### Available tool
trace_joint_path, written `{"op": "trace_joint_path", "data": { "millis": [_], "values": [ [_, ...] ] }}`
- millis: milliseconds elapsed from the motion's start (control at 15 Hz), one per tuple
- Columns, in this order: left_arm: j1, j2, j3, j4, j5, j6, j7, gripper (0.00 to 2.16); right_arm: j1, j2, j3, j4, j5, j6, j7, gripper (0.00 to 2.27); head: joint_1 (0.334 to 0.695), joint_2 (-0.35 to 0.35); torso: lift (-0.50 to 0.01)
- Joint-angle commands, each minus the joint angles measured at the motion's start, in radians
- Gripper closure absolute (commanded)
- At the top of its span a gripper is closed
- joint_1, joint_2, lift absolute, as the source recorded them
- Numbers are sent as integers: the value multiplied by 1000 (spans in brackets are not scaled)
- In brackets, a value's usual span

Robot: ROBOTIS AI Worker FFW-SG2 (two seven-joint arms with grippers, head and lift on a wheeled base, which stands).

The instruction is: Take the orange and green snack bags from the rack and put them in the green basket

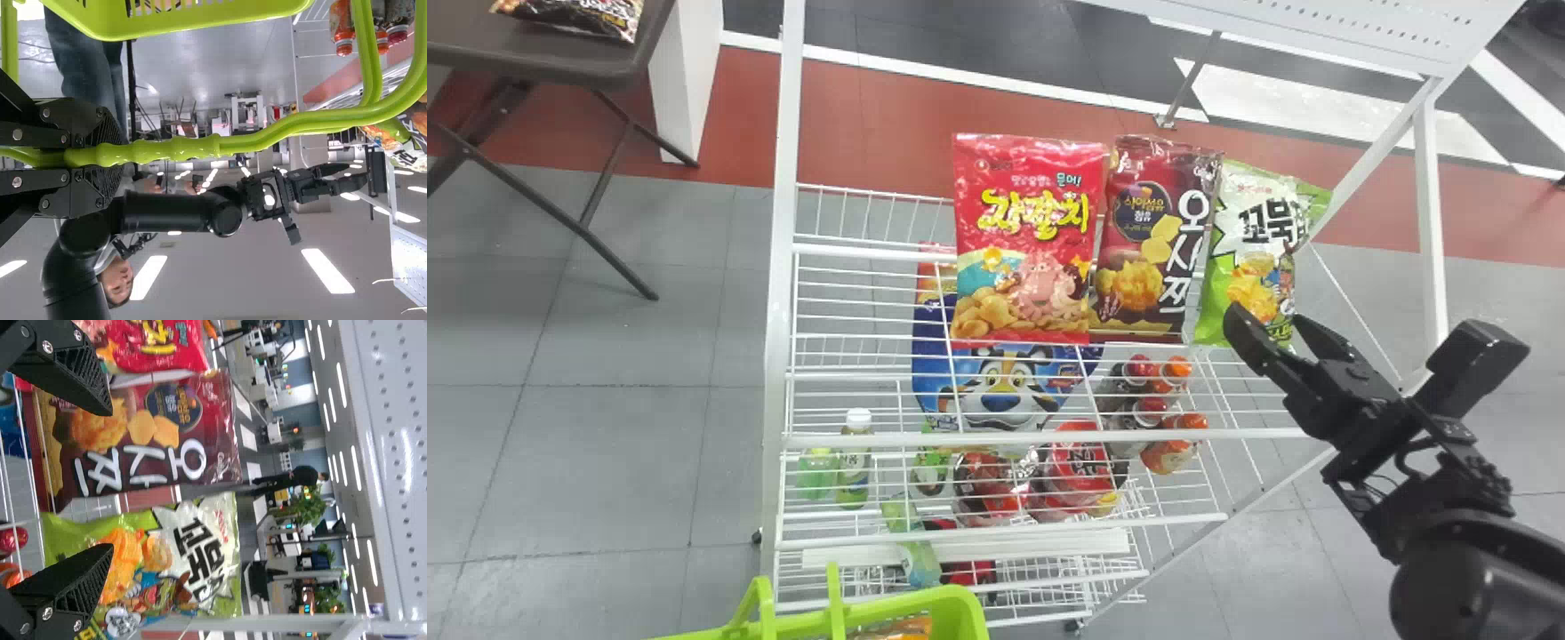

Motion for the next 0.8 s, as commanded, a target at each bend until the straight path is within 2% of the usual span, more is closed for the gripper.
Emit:
{"op": "trace_joint_path", "data": {
  "millis": [0,67,200,267,400,733],
  "values": [
    [-1,5,-1,-6,0,11,0,2148,-60,-22,8,69,28,-6,-6,110,695,-350,0],
    [1,7,-1,-7,0,14,0,2148,-89,-48,26,107,42,-9,-19,110,695,-350,0],
    [1,7,-1,-6,0,14,0,2148,-158,-76,42,179,78,-9,-23,110,695,-350,0],
    [1,7,-1,-6,-1,14,0,2148,-184,-86,46,207,87,-18,-24,110,695,-350,0],
    [-1,8,-1,-6,-1,20,0,2148,-236,-111,71,256,127,-9,-82,110,695,-350,0],
    [-5,8,0,-9,-4,27,0,2148,-337,-163,97,407,171,-24,-96,110,695,-350,0]
  ]
}}
